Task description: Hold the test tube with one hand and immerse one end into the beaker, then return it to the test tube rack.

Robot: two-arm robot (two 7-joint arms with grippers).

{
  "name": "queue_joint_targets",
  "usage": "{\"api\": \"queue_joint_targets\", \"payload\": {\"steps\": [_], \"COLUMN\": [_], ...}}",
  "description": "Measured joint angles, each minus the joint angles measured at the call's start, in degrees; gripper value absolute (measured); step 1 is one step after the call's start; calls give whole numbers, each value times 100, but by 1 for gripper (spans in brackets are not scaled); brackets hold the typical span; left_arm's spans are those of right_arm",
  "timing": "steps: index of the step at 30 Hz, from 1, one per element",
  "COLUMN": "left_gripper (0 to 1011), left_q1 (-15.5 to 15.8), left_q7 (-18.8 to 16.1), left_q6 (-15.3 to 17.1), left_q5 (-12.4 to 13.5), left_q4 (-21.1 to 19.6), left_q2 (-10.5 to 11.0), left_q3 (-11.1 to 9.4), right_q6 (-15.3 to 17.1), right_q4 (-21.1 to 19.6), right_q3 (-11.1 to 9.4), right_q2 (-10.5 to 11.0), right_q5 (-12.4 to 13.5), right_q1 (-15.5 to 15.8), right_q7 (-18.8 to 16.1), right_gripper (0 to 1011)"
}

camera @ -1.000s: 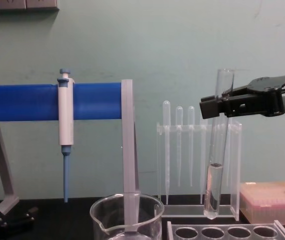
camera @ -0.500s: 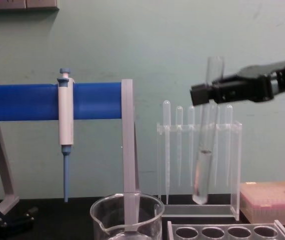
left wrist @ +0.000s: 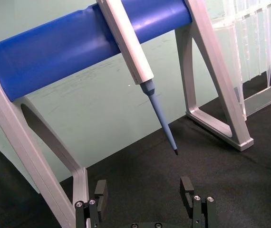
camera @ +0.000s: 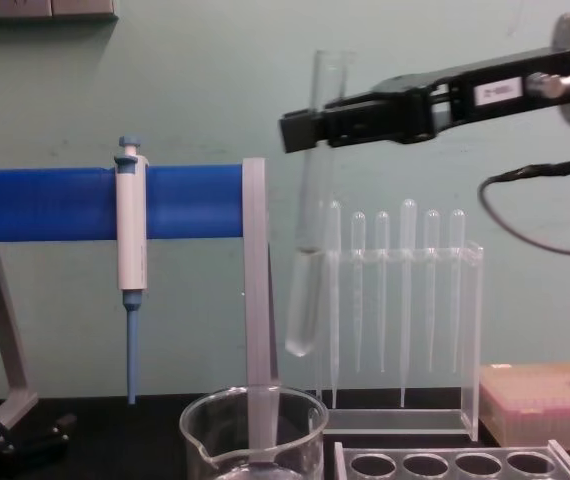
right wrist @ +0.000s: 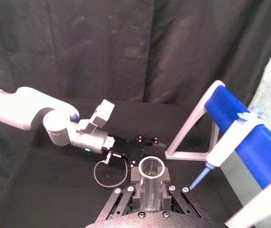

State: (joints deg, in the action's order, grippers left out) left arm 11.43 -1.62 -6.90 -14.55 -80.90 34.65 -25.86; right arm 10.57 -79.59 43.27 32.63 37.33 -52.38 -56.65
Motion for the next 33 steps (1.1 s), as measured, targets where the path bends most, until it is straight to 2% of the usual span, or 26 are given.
{"api": "queue_joint_targets", "payload": {"steps": [5,11,18,27,33], "left_gripper": [1000,1000,1000,1000,1000], "left_q1": [0,0,0,0,0], "left_q7": [0,0,0,0,0], "left_q6": [0,0,0,0,0], "left_q5": [0,0,0,0,0], "left_q4": [0,0,0,0,0], "left_q2": [0,0,0,0,0], "left_q3": [0,0,0,0,0], "right_q6": [-107,-290,-394,-508,-701], "right_q4": [330,629,756,844,1047], "right_q3": [202,353,502,542,582], "right_q2": [-248,-421,-505,-534,-614], "right_q5": [-9,-22,-124,-196,-259], "right_q1": [-80,-45,20,128,202], "right_q7": [-48,-86,-110,-111,-217], "right_gripper": [225,225,225,225,226]}}
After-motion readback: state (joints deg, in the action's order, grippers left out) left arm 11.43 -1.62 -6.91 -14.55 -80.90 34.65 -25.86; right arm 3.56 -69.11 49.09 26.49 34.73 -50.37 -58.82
